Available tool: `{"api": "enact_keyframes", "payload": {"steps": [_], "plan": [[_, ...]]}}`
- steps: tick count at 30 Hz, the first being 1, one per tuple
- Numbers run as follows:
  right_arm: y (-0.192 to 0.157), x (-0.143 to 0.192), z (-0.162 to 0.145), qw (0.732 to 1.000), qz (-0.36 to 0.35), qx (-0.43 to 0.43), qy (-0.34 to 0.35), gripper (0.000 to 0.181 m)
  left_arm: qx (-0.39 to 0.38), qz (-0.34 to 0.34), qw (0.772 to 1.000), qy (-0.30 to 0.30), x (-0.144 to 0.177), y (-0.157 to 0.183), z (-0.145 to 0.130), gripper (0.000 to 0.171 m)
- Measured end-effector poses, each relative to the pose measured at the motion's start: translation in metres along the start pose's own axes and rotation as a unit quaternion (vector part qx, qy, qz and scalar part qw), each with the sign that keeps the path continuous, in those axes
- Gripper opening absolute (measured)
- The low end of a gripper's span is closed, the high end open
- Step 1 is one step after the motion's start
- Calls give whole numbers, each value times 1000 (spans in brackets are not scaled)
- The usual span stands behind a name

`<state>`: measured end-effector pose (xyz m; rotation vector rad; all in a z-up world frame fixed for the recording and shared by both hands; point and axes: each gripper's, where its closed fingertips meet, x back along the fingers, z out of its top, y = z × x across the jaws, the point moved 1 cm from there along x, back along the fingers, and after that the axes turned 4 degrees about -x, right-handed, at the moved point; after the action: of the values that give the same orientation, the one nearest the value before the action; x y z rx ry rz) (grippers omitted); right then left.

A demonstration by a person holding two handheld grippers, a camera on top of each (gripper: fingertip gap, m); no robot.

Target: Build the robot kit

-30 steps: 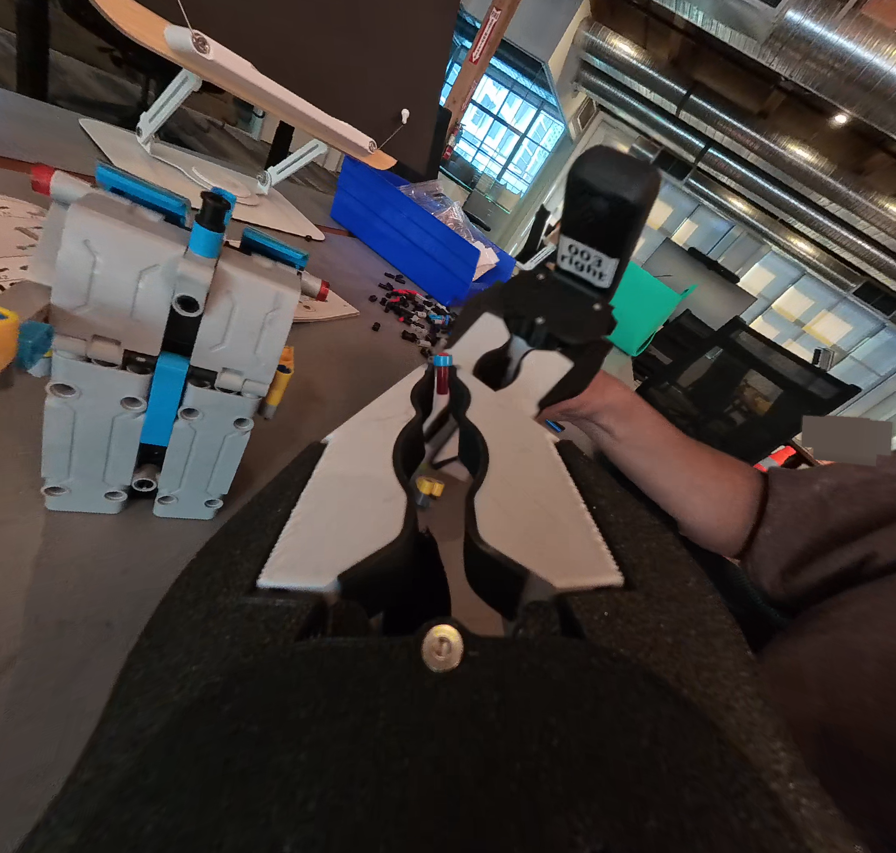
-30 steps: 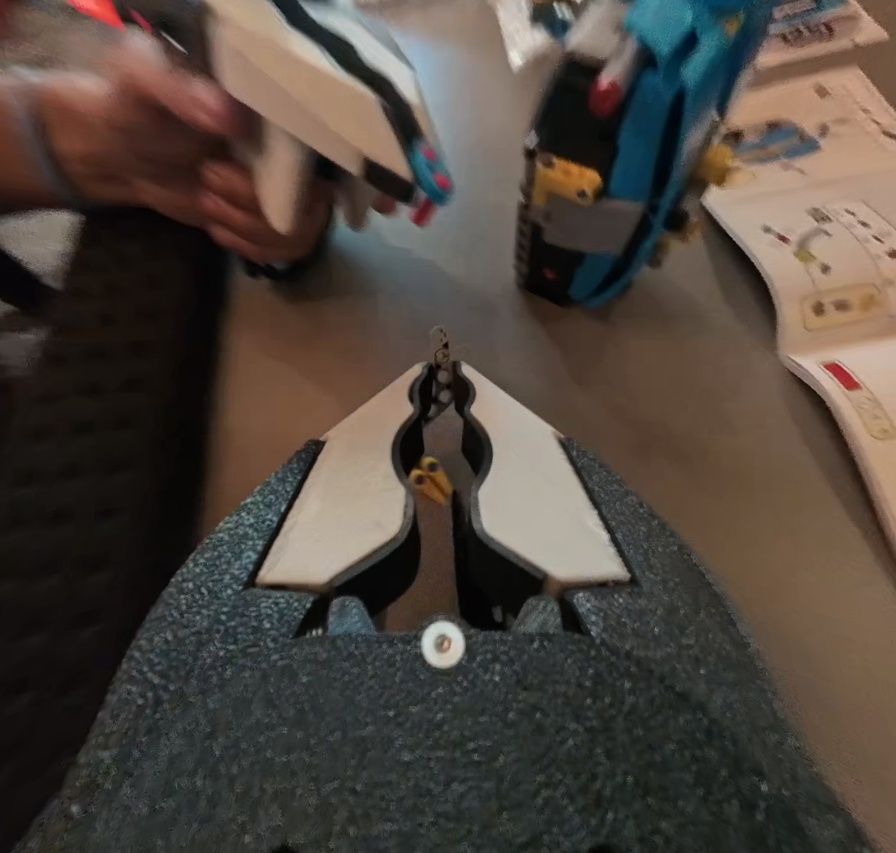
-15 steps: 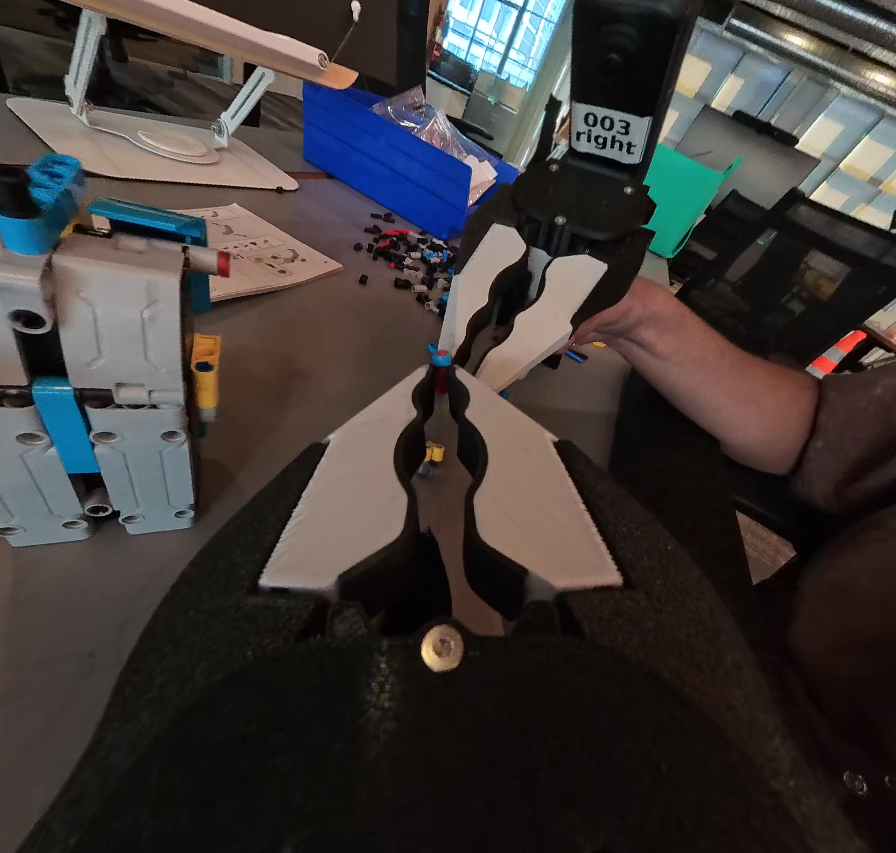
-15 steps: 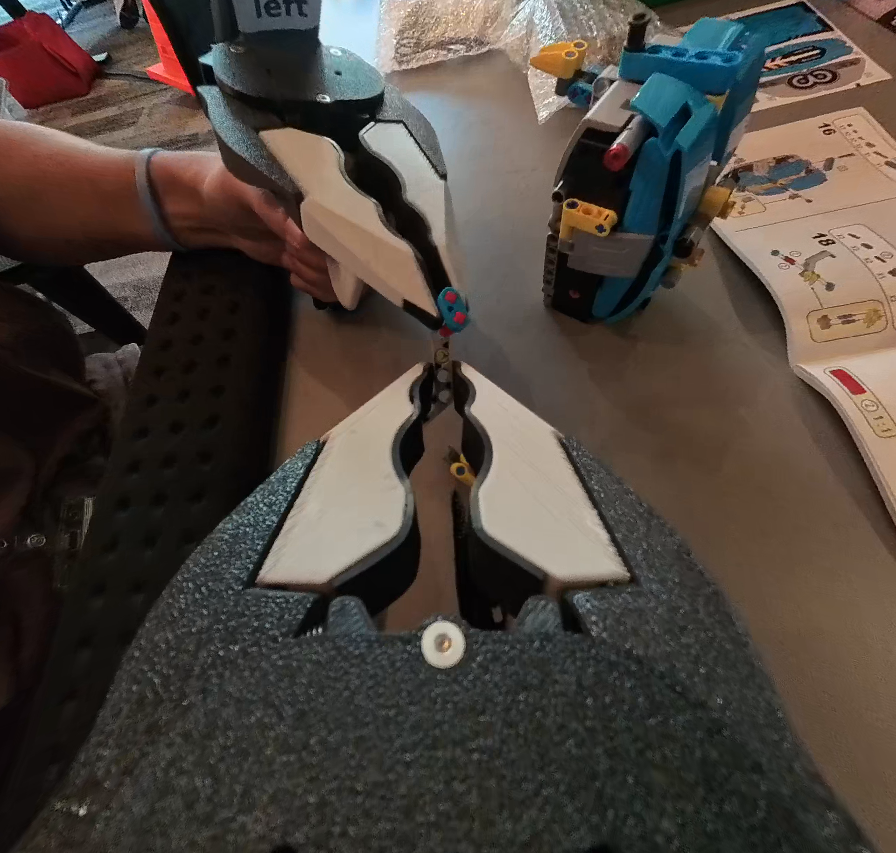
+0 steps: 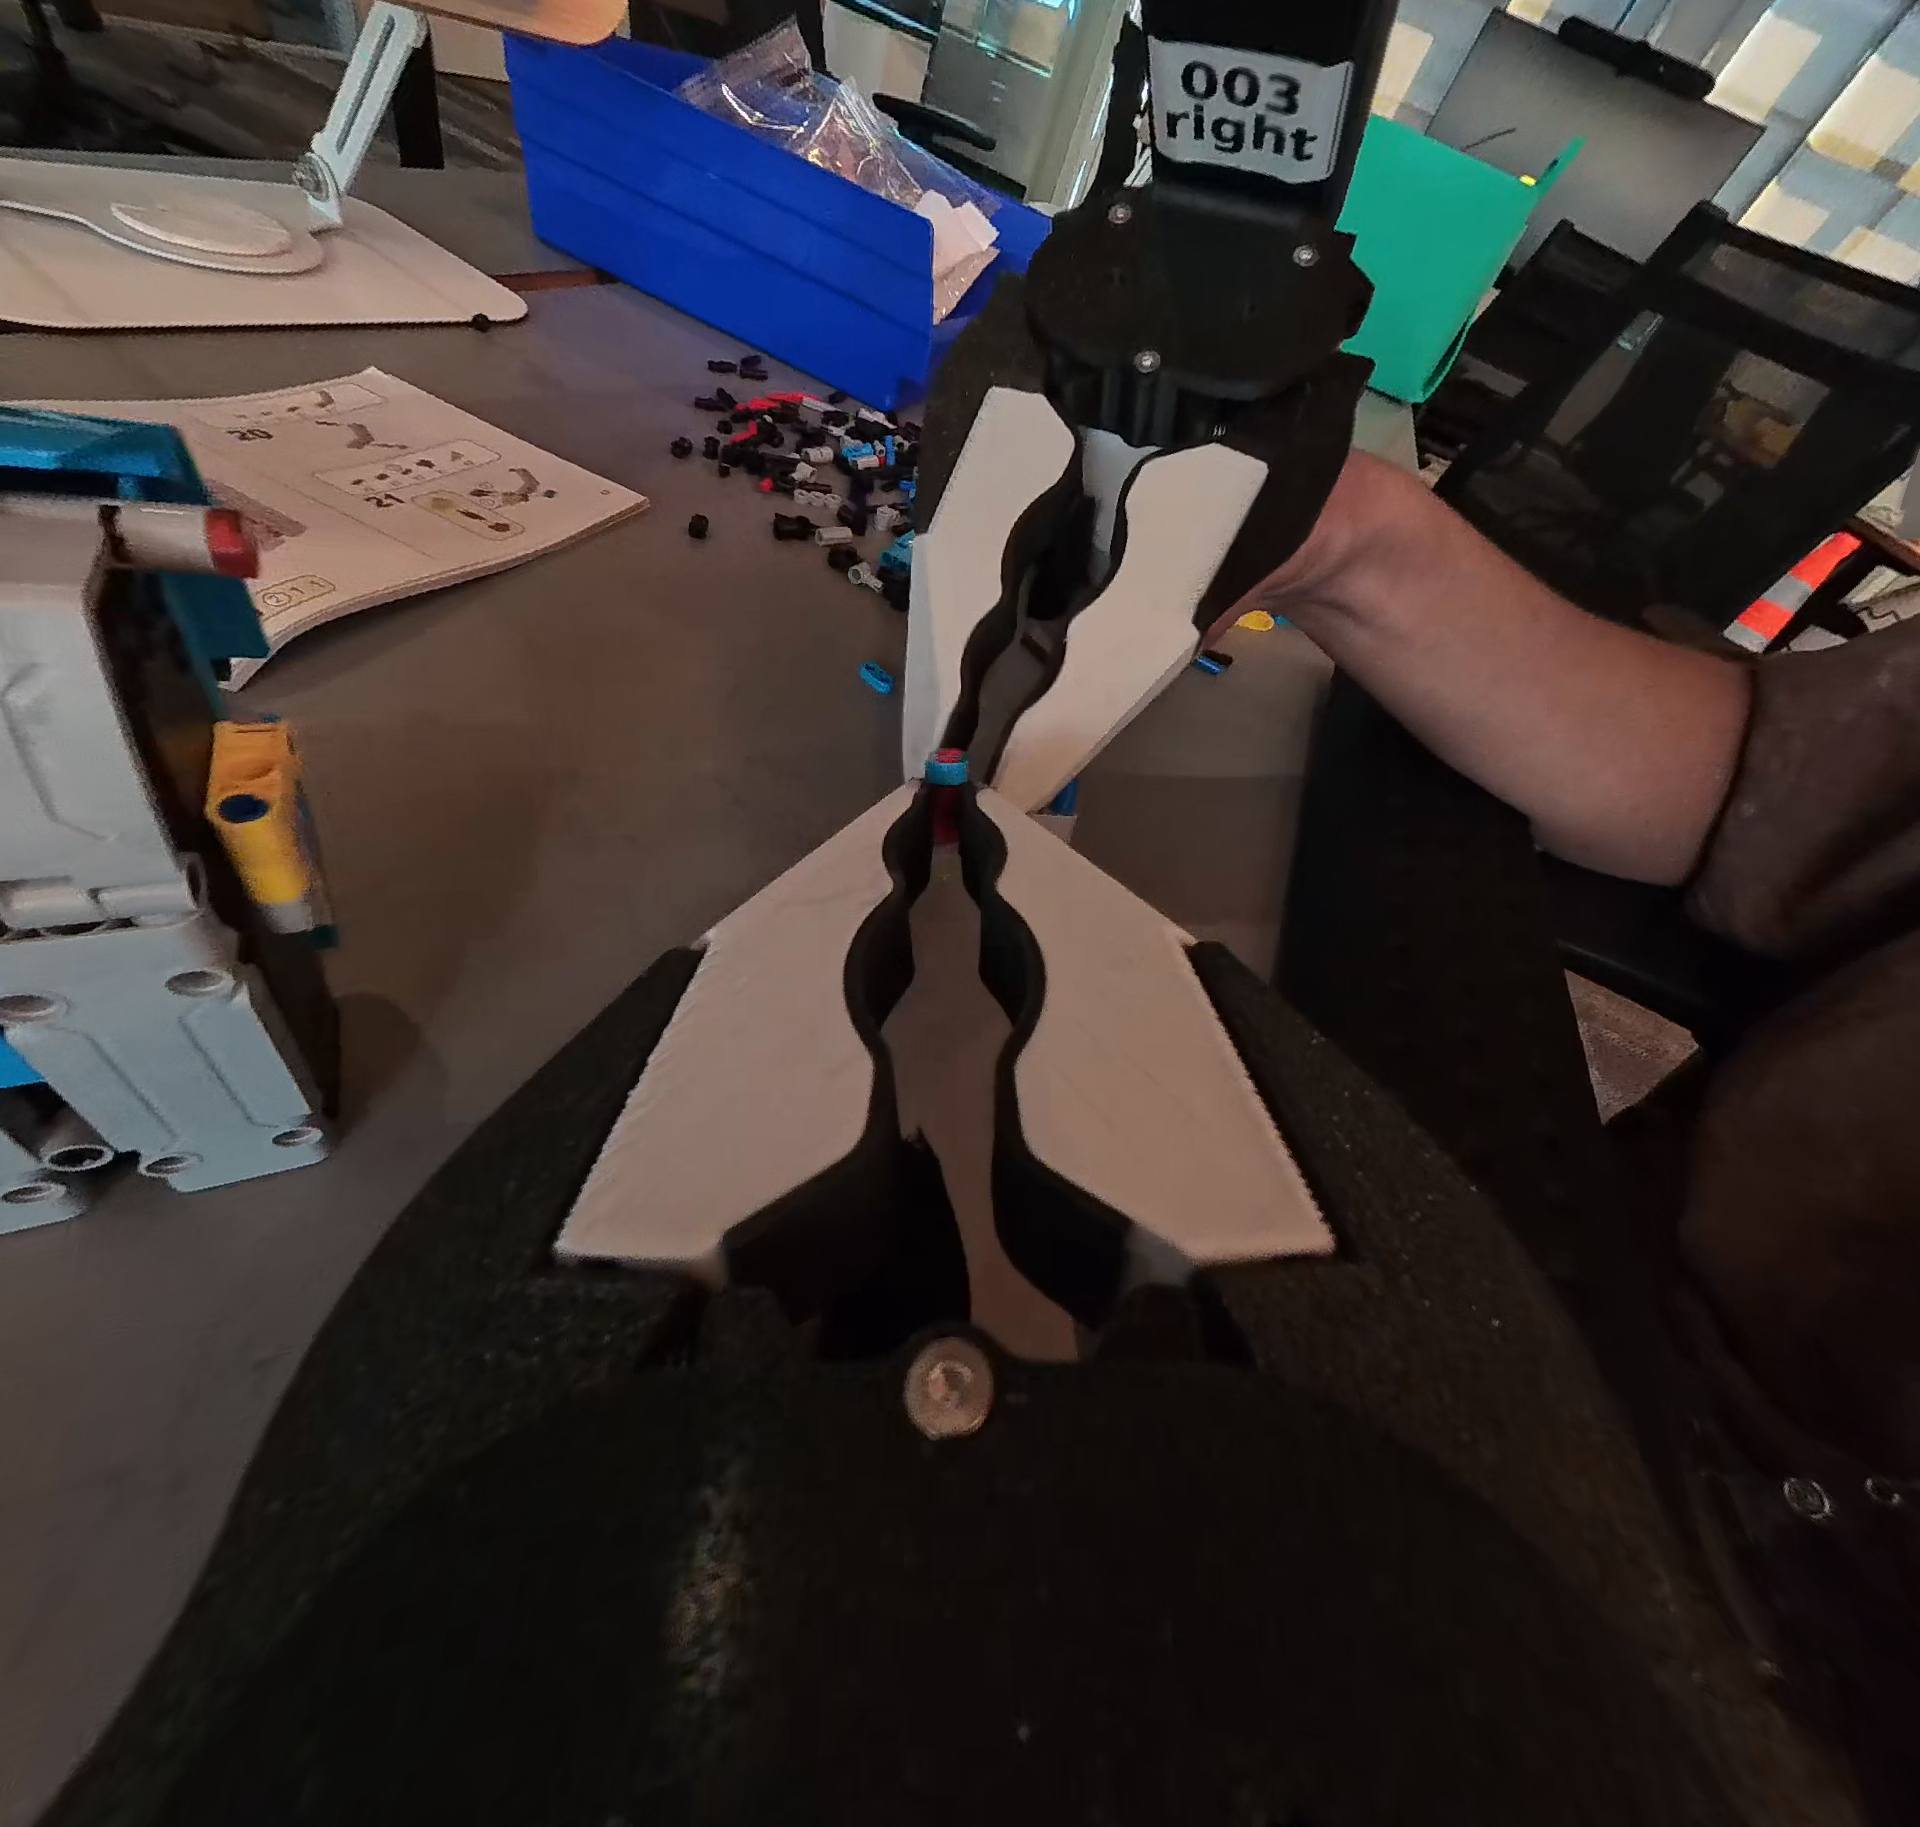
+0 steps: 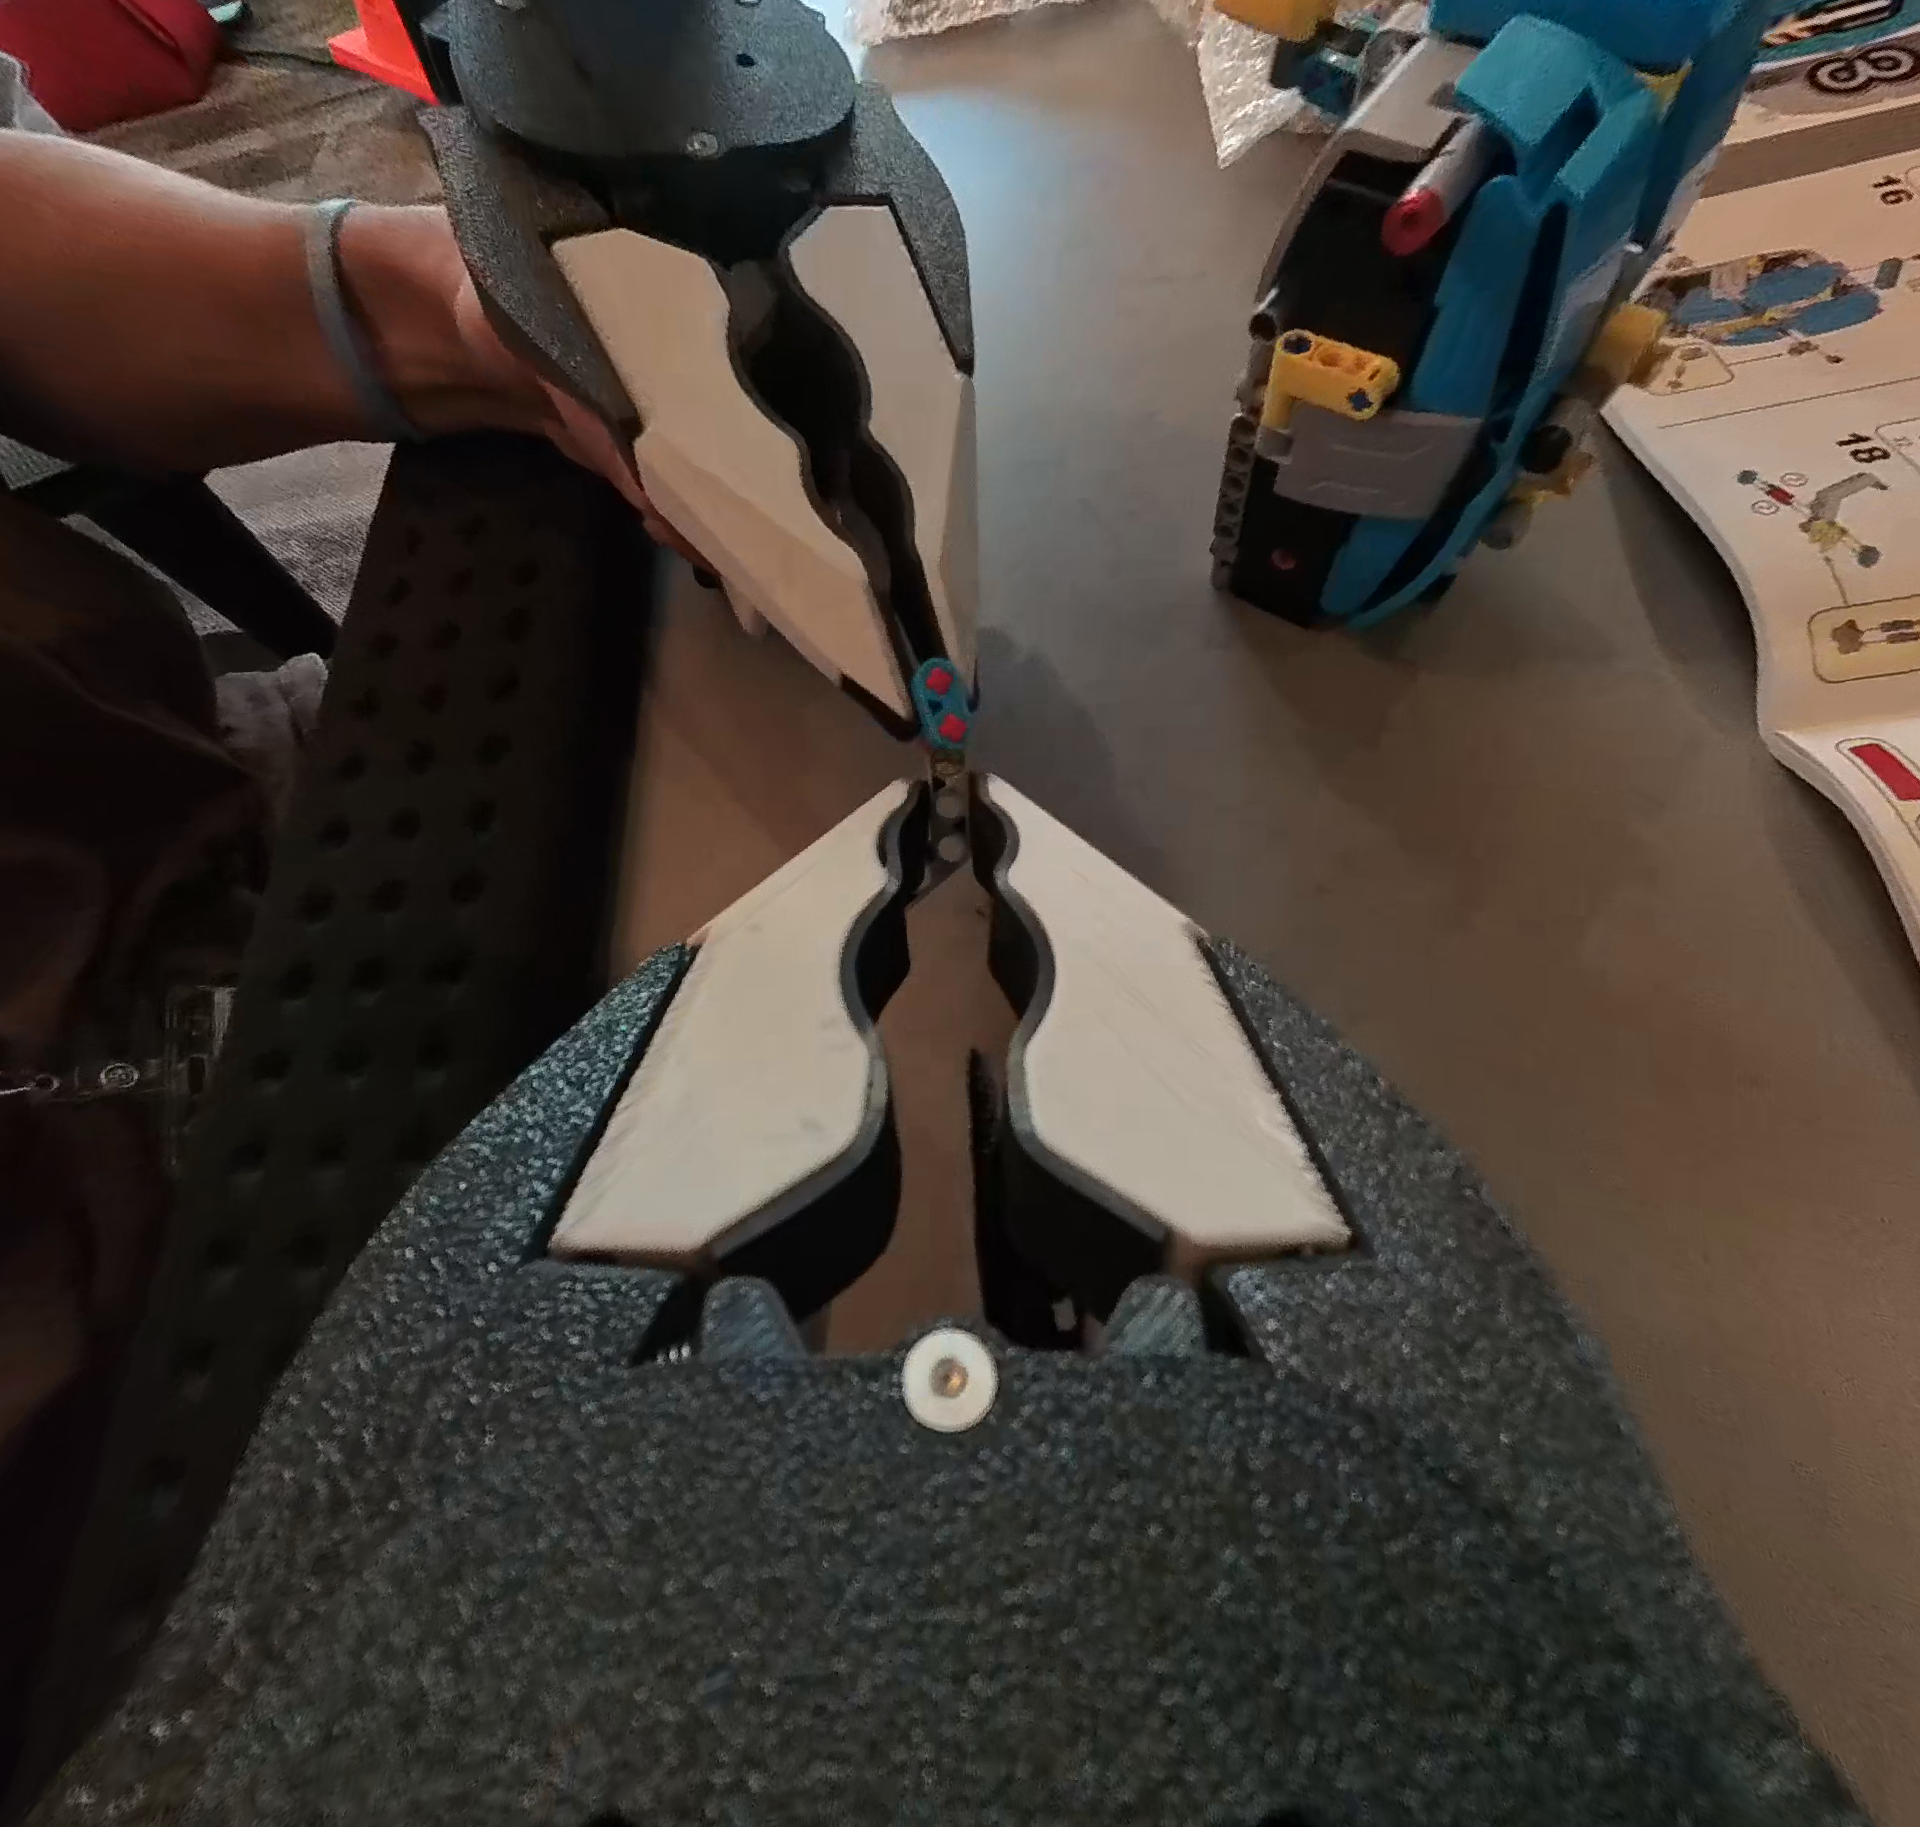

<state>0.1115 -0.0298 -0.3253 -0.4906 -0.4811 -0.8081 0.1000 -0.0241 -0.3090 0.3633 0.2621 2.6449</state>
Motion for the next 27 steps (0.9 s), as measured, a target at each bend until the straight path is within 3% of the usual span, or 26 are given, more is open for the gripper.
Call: {"api": "enact_keyframes", "payload": {"steps": [19, 27], "plan": [[-9, 9, 3, 999, 42, -17, 18, 8, 22, -26, 999, 38, 7, 2, 10, 4], [-9, 8, 0, 999, 42, -18, 12, 8, 14, -32, 999, 24, 4, 7, 6, 4]]}}
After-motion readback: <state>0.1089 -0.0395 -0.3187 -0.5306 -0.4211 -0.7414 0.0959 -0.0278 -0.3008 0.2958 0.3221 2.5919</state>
